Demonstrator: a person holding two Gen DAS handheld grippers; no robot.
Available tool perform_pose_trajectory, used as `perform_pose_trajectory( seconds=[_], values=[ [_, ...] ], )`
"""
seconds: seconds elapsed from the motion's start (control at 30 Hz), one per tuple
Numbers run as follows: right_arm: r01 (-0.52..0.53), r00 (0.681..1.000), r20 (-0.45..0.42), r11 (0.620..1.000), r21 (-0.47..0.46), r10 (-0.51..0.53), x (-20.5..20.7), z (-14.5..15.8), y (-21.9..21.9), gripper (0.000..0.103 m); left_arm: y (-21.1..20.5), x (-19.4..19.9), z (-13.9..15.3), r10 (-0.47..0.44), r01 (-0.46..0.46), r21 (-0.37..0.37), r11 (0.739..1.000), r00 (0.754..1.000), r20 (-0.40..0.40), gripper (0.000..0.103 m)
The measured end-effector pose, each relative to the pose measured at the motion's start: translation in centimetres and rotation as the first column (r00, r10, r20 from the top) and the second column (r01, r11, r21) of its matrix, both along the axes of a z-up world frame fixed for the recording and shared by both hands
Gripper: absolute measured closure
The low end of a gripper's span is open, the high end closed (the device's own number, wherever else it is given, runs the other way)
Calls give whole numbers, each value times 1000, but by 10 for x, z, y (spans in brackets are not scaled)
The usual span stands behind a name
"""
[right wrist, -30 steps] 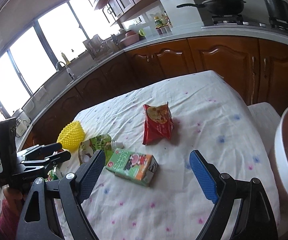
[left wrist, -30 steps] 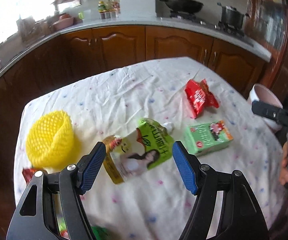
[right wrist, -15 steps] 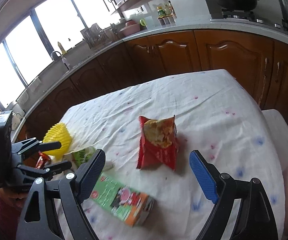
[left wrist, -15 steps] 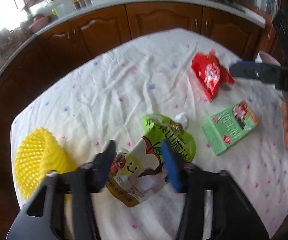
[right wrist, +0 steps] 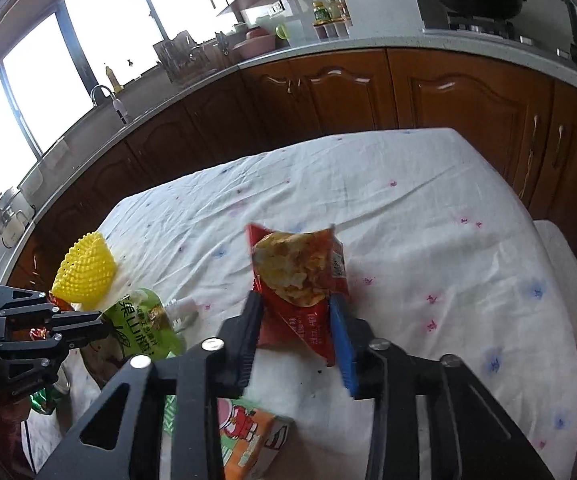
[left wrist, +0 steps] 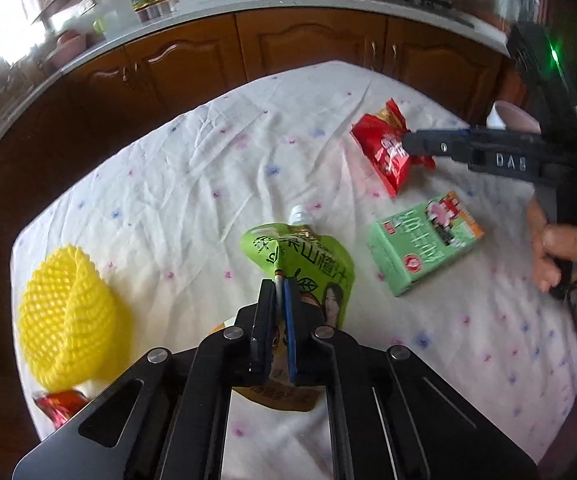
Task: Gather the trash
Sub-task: 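Grasp the green juice pouch with the left gripper while the right gripper grasps the red snack bag, then carry the juice pouch and red snack bag over the pink bucket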
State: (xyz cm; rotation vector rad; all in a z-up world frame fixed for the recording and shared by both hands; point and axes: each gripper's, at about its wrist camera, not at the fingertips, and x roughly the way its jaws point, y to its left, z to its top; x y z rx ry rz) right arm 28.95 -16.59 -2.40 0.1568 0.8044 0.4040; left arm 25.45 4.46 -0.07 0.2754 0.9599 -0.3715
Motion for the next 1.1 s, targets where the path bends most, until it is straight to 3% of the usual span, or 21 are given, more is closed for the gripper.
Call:
perform_pose_trajectory(
  seconds=[0.27,0.53,0.8,1.1],
  values=[
    [22,999,45,999,46,-24,-24,18,-17,79,8,-15,20,87,-83,-91,992,995,42,101],
    [50,995,78,993,105,-58,-51,37,-42,79,10,-32,50,160,-137,-248,959,984,79,102],
    [78,990,106,987,141,-94,-81,50,-70,79,-16,-47,58,159,-123,-366,923,985,71,102],
    [133,982,113,979,154,-151,-109,53,-106,79,-57,-60,59,135,-91,-423,901,988,77,102]
  ],
)
